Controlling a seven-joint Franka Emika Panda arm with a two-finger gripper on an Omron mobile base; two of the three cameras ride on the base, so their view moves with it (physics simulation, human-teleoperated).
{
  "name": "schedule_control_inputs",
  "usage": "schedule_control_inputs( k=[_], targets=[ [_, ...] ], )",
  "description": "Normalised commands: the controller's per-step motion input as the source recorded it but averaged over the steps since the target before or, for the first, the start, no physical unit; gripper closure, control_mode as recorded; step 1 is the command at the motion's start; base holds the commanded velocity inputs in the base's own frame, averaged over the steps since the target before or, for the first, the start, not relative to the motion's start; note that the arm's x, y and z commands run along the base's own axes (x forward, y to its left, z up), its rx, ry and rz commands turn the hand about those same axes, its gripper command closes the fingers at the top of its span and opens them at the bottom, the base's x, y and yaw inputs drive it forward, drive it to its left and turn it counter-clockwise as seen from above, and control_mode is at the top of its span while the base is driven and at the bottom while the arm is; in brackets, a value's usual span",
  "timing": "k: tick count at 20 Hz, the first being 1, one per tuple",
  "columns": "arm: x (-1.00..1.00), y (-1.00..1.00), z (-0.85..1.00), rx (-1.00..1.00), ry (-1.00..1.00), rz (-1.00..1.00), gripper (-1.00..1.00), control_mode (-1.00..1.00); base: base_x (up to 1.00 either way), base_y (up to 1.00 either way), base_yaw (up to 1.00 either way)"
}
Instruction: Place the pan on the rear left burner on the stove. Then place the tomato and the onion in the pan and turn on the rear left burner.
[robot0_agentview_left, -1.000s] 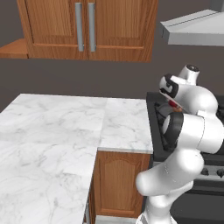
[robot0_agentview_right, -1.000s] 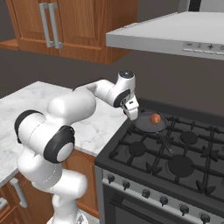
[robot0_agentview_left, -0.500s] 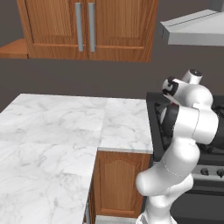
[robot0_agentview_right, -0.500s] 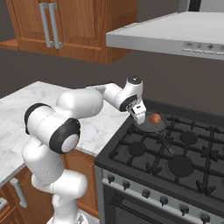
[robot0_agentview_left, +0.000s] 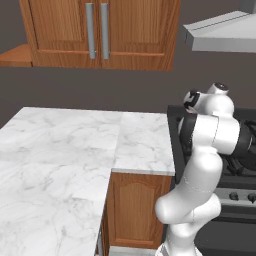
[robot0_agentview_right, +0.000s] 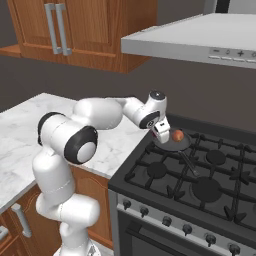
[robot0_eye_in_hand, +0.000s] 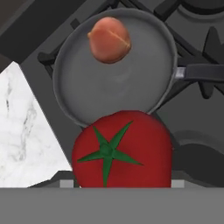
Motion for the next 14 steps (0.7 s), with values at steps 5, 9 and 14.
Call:
schedule_control_inputs(
  k=[5, 9, 14],
  targets=[
    [0.30, 0.00, -0.24, -0.02, 0.00, 0.00, 1.00, -1.00, 0.00, 0.00, 0.00],
    [0.20, -0.06, -0.17, 0.00, 0.00, 0.00, 1.00, -1.00, 0.00, 0.00, 0.00],
    [0.09, -0.16, -0.17, 0.00, 0.00, 0.00, 1.00, -1.00, 0.00, 0.00, 0.00]
  ],
)
